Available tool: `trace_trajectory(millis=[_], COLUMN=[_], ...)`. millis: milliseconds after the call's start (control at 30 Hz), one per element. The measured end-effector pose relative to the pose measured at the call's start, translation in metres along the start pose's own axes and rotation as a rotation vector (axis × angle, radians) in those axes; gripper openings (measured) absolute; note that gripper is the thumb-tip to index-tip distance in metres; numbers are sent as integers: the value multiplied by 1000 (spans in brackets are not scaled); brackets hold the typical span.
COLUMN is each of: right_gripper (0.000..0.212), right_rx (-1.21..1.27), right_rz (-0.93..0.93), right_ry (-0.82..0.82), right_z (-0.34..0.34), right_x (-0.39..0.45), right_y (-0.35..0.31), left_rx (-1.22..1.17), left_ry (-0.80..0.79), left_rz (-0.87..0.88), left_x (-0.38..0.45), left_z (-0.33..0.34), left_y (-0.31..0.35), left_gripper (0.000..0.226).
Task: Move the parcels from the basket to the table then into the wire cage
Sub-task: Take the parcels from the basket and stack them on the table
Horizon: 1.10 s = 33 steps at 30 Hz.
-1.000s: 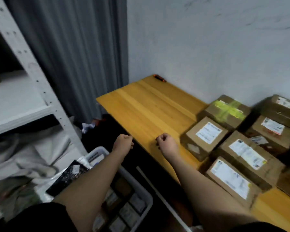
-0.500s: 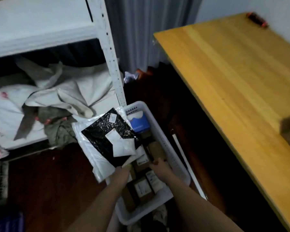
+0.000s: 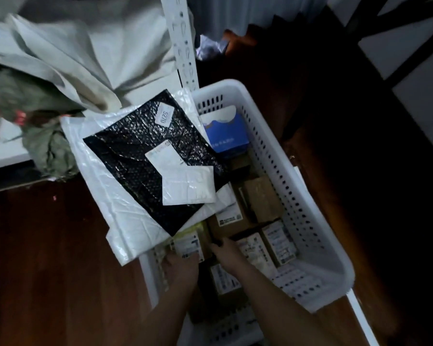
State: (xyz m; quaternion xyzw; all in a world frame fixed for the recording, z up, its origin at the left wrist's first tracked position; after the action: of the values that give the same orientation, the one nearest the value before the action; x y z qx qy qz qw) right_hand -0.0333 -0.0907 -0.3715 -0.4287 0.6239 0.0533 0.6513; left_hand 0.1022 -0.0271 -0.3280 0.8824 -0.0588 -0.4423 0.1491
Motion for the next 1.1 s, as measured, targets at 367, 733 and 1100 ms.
trace_trajectory(millis=[367, 733, 1100], right_gripper=[67, 70, 45], right_rx=[133, 362, 537], right_rz=[-1, 135, -86], right_ry=[80, 252, 497], right_z=[13, -22, -80], right_x=[-19, -186, -340], right_y=[-2, -14, -84], left_rx=[-142, -199, -259], left_ry=[72, -10, -68], left_rz=[21, -86, 192], left_x=[-22, -156, -277], left_z=[-12, -76, -137], left_y=[-1, 14, 75], left_gripper=[56, 59, 59])
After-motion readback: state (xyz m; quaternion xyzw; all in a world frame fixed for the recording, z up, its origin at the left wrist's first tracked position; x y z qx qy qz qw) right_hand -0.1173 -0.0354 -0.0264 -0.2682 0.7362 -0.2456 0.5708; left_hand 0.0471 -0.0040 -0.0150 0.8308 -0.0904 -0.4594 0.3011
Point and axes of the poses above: each hand's wrist, its own x-axis towards the middle knuckle, its own z-axis out of the palm, y = z × x, the point moved 8 cm from there along x, towards the middle knuckle, and after that the axes turned 3 degrees about -x, right-handed, at the moved point
